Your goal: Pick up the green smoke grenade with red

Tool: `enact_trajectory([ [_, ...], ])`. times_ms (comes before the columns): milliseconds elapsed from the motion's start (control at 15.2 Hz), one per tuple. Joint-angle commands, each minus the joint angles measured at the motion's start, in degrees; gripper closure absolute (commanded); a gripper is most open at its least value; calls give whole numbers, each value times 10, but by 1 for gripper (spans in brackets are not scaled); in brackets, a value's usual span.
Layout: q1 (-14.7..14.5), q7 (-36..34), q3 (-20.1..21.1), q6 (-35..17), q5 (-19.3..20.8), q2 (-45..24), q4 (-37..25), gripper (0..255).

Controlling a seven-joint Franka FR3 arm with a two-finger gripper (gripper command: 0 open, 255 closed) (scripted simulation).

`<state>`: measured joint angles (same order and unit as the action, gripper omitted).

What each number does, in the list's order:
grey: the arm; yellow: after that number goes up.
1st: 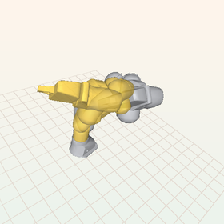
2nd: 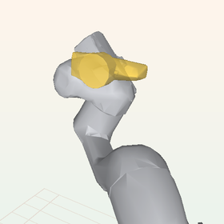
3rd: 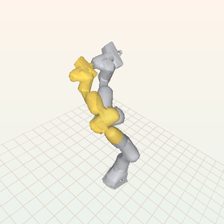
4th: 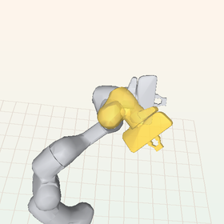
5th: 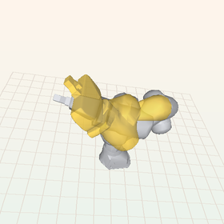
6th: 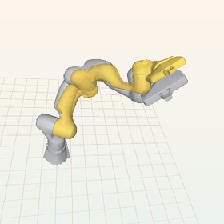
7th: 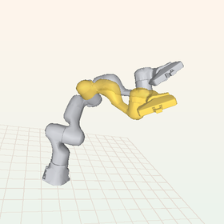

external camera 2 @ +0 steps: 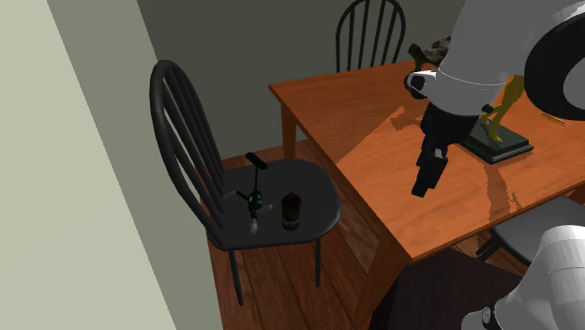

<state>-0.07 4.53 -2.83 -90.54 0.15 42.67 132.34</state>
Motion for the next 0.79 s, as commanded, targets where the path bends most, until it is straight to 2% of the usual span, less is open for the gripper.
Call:
enact_trajectory([
  [0,0,0,0,0,0,0,0,0],
  [396,2,-4,-1,-134,4,-71,41,0],
  [726,3,-8,-2,-242,6,-152,52,0],
])
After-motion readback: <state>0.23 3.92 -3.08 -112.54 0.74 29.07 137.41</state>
